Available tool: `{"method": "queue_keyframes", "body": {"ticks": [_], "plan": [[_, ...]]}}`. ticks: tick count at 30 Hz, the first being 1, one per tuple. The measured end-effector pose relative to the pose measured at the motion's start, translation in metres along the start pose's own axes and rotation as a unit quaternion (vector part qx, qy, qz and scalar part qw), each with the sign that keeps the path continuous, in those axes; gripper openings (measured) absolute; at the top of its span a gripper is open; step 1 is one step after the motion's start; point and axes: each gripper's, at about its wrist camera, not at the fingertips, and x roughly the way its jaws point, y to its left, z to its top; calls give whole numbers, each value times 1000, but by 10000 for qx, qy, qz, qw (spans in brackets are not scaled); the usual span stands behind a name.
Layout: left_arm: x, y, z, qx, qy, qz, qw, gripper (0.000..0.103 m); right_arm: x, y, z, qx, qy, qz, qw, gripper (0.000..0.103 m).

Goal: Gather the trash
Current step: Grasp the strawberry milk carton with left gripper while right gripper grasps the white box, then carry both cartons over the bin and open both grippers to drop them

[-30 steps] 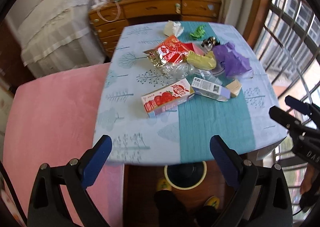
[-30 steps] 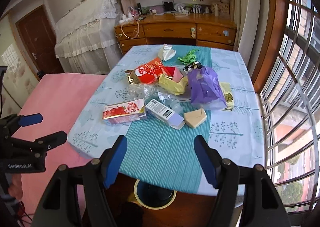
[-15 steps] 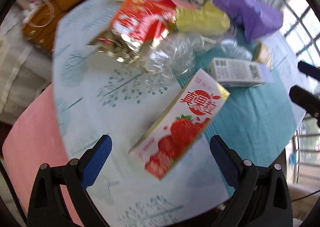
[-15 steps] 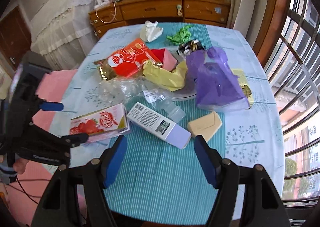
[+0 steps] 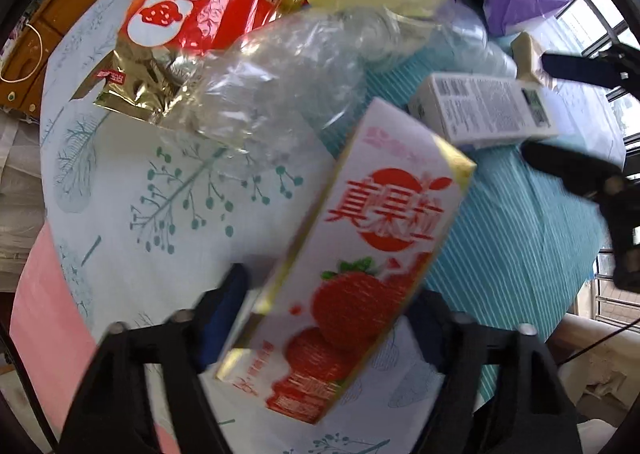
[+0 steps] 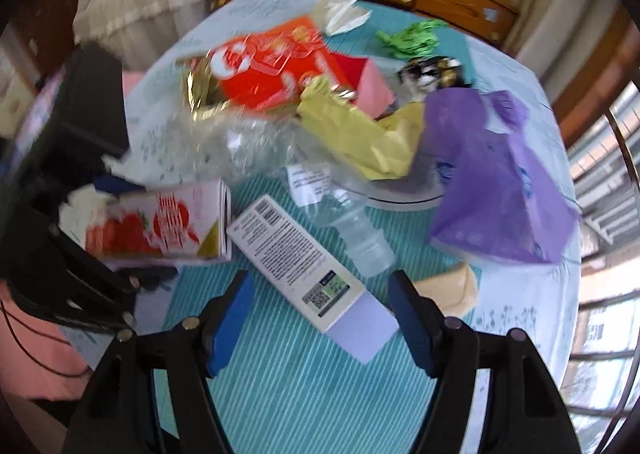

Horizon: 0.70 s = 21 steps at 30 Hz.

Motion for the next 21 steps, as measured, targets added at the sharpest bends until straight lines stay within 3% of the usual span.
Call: {"method": "queue_keyframes", "body": {"ticks": [1,6,11,17,21], "plan": [[-1,0,-1,-42,-24,-28,10000,60,4,1,1,-70,65,2,10000,70],[-3,10,-12,-491,-194,-394,9978,59,25,8,3,-344,410,26,9986,68],[-18,12,-50,-798,-616,-475,9938,59,43,10,-2,-427,740,159,9962,39],[-46,13,-106,-1133,-903,-243,9891,59,39,8,-15,-178,701,96,9973,37],[-79,3,-129,-1360,-1272,-72,9825,59,12,-1,-36,366,375,278,9982,37]]}}
